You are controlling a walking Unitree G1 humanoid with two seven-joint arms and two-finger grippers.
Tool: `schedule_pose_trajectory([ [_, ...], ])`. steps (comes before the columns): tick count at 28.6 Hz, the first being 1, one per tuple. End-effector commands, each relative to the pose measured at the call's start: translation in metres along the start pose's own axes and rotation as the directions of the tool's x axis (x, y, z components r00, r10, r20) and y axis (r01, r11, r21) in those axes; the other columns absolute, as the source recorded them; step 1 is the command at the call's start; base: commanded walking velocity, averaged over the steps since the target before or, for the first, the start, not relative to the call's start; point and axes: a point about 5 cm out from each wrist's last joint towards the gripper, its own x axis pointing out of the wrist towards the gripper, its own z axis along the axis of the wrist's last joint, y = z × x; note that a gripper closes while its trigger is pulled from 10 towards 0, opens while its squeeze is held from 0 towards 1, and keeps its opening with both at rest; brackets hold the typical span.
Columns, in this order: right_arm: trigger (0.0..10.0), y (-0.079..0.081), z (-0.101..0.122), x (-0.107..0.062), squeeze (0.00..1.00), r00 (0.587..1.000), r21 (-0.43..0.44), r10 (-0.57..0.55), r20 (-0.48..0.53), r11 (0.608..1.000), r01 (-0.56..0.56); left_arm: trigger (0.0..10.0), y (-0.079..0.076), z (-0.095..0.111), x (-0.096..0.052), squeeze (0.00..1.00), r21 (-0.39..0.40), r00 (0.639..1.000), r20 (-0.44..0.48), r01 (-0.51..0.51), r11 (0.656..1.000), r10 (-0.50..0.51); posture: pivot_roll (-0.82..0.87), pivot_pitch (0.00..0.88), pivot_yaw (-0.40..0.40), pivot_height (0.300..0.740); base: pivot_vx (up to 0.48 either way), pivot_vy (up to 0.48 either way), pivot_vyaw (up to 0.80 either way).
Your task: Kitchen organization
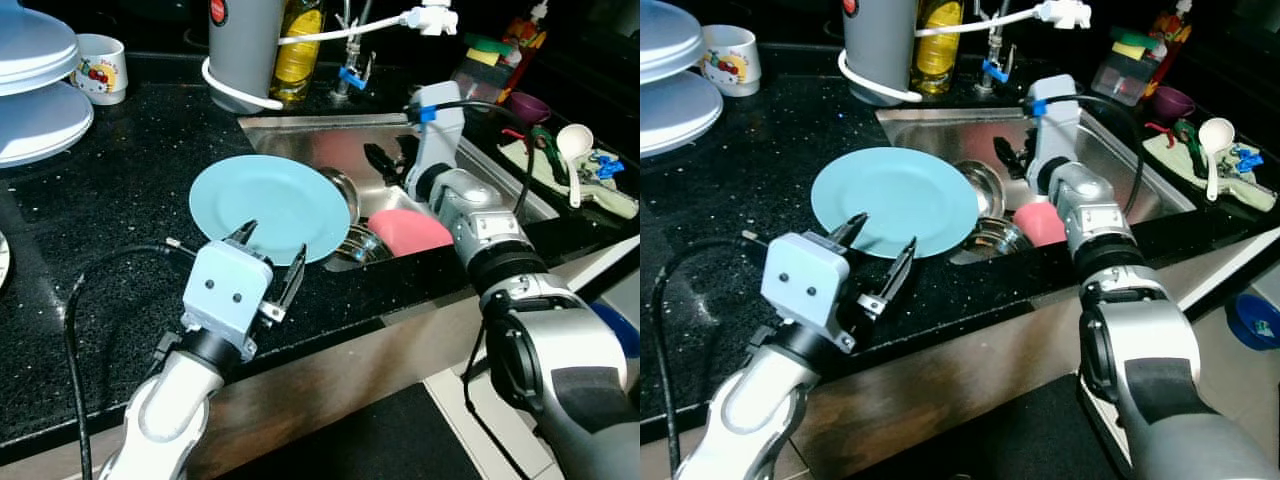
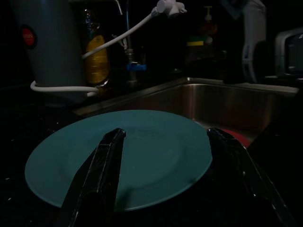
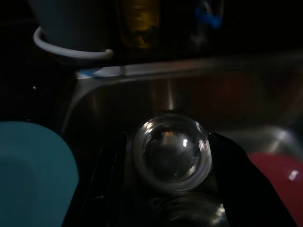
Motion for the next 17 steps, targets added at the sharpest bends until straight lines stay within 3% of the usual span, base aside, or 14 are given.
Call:
schedule_pose_trajectory([
  [1, 10.0, -0.007, -0.008, -0.005, 0.0, 0.999, 0.145, 0.024, -0.038, 0.989, -0.018, 10.0, -0.004, -0.001, 0.001, 0.0, -0.003, 1.0, -0.009, 0.016, 1.0, -0.016, 0.15, 0.05, -0.224, 0.74, 0.0, 0.0, 0.0],
  [3, 10.0, 0.0, -0.022, -0.007, 0.0, 0.981, 0.32, 0.158, -0.114, 0.941, -0.114, 10.0, -0.003, 0.0, 0.002, 0.0, 0.0, 1.0, -0.006, 0.009, 1.0, -0.009, 0.15, 0.051, -0.226, 0.74, 0.0, 0.0, 0.0],
  [6, 10.0, 0.0, -0.022, -0.007, 0.0, 0.981, 0.32, 0.158, -0.114, 0.941, -0.114, 10.0, -0.003, 0.0, 0.002, 0.0, 0.0, 1.0, -0.006, 0.009, 1.0, -0.009, 0.15, 0.051, -0.226, 0.74, 0.0, 0.0, 0.0],
  [8, 10.0, 0.007, -0.029, -0.009, 0.0, 0.96, 0.436, 0.247, -0.135, 0.884, -0.166, 10.0, 0.0, 0.0, 0.002, 0.0, 0.013, 1.0, -0.004, -0.007, 1.0, 0.007, 0.16, 0.053, -0.229, 0.74, 0.0, 0.0, 0.0],
  [9, 10.0, 0.007, -0.029, -0.009, 0.0, 0.96, 0.436, 0.247, -0.135, 0.884, -0.166, 10.0, 0.0, 0.0, 0.002, 0.0, 0.013, 1.0, -0.004, -0.007, 1.0, 0.007, 0.16, 0.053, -0.229, 0.74, 0.0, 0.0, 0.0],
  [12, 10.0, 0.018, -0.028, -0.008, 0.0, 0.936, 0.532, 0.332, -0.118, 0.817, -0.223, 10.0, 0.006, -0.001, 0.002, 0.0, 0.037, 0.999, -0.01, -0.038, 0.999, 0.039, 0.16, 0.054, -0.229, 0.74, 0.0, 0.0, 0.0],
  [17, 10.0, 0.029, -0.035, -0.006, 0.0, 0.913, 0.561, 0.376, -0.16, 0.796, -0.229, 10.0, 0.01, -0.004, 0.0, 0.0, 0.043, 0.998, -0.024, -0.056, 0.998, 0.057, 0.16, 0.055, -0.232, 0.74, 0.0, 0.0, 0.0],
])
